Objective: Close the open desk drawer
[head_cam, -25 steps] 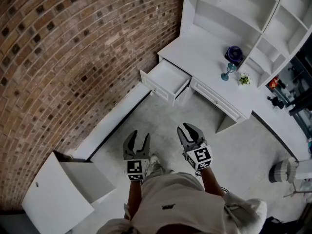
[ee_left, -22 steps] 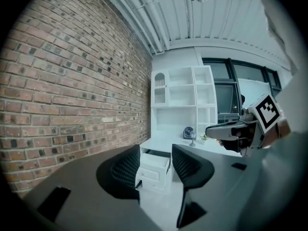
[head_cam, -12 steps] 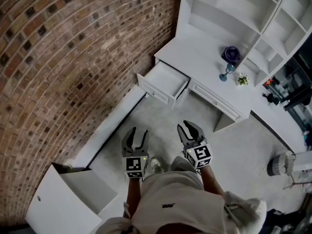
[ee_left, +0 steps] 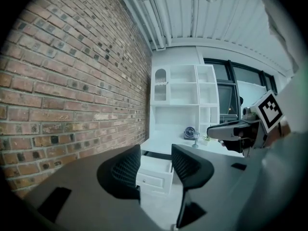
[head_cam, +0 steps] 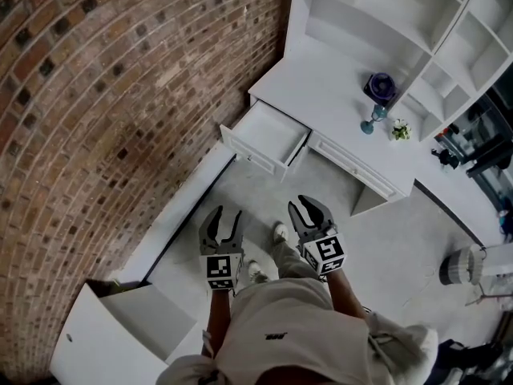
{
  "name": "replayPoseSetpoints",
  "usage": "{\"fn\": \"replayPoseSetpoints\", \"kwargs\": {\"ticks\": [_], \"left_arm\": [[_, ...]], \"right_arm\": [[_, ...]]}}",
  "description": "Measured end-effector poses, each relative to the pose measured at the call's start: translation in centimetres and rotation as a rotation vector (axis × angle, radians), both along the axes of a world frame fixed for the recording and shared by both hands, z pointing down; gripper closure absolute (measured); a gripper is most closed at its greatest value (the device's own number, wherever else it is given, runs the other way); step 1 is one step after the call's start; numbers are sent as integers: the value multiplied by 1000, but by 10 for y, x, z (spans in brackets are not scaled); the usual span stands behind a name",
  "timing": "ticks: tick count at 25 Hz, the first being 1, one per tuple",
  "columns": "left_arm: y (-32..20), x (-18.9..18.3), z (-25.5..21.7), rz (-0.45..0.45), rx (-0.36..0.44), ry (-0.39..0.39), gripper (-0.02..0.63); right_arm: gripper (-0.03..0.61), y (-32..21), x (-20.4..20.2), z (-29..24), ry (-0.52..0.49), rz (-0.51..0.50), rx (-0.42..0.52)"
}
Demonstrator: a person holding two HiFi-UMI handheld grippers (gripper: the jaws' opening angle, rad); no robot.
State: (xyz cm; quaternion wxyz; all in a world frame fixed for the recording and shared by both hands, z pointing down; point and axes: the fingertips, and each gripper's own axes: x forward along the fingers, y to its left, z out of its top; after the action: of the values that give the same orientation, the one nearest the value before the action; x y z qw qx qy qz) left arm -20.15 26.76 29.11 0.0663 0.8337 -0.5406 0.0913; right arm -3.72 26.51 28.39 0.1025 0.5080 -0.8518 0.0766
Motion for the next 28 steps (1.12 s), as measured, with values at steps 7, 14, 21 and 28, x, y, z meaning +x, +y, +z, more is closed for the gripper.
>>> {"fn": "replayPoseSetpoints", "kwargs": {"ticks": [7,14,21,28], "left_arm": [[-54,11,-1,-34,9,-26,402],[-109,26,5,-92,-5,-49,404],[-154,47,1,-137,-6,-70,407],[-185,71,0,-154,-16,-83,410]], "right_arm": [[477,-62,5,3,-27,-54,16],[477,-126,18,7,-46,-116,4],[477,-173,33,5,-72,-175,-15],[477,-207,46,9,-113,-200,-46]]}}
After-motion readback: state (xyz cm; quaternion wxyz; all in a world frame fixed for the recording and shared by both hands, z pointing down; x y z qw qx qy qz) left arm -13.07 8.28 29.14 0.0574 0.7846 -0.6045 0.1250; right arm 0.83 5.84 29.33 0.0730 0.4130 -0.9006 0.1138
